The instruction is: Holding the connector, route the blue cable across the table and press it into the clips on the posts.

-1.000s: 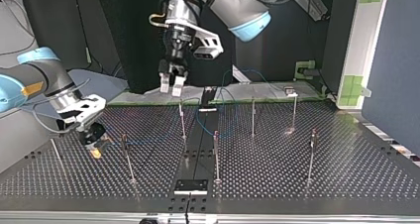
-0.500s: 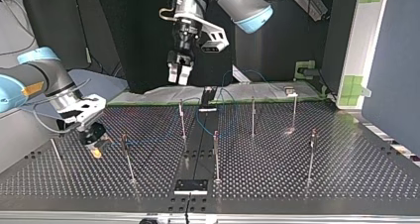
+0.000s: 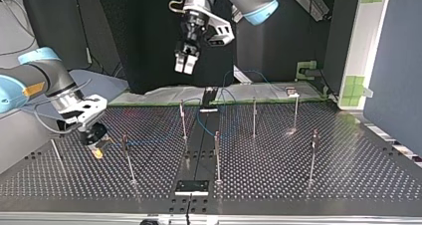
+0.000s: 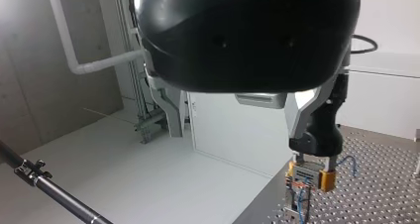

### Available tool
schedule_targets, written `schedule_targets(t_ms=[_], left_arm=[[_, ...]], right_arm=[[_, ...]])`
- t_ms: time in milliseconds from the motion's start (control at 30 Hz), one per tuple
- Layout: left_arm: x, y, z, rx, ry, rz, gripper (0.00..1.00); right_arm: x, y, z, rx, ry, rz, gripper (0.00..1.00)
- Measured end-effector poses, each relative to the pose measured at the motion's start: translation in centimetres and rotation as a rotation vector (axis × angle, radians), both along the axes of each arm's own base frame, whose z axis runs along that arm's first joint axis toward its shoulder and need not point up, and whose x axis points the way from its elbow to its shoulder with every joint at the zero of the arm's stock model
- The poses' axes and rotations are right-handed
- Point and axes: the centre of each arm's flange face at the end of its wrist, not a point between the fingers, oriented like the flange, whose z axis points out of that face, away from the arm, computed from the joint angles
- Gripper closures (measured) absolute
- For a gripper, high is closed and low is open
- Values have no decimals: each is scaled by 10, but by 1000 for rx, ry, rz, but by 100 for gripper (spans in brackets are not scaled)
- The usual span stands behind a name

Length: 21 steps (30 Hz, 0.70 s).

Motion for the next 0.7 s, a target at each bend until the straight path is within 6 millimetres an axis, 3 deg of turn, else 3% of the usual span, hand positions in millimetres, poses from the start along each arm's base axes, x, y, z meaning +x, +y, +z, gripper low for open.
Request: schedule_targets(t_ms=[700], left_arm=[[-30, 31, -58, 1, 0, 0, 0]], right_arm=[[2, 2, -4, 7, 4, -1, 100]])
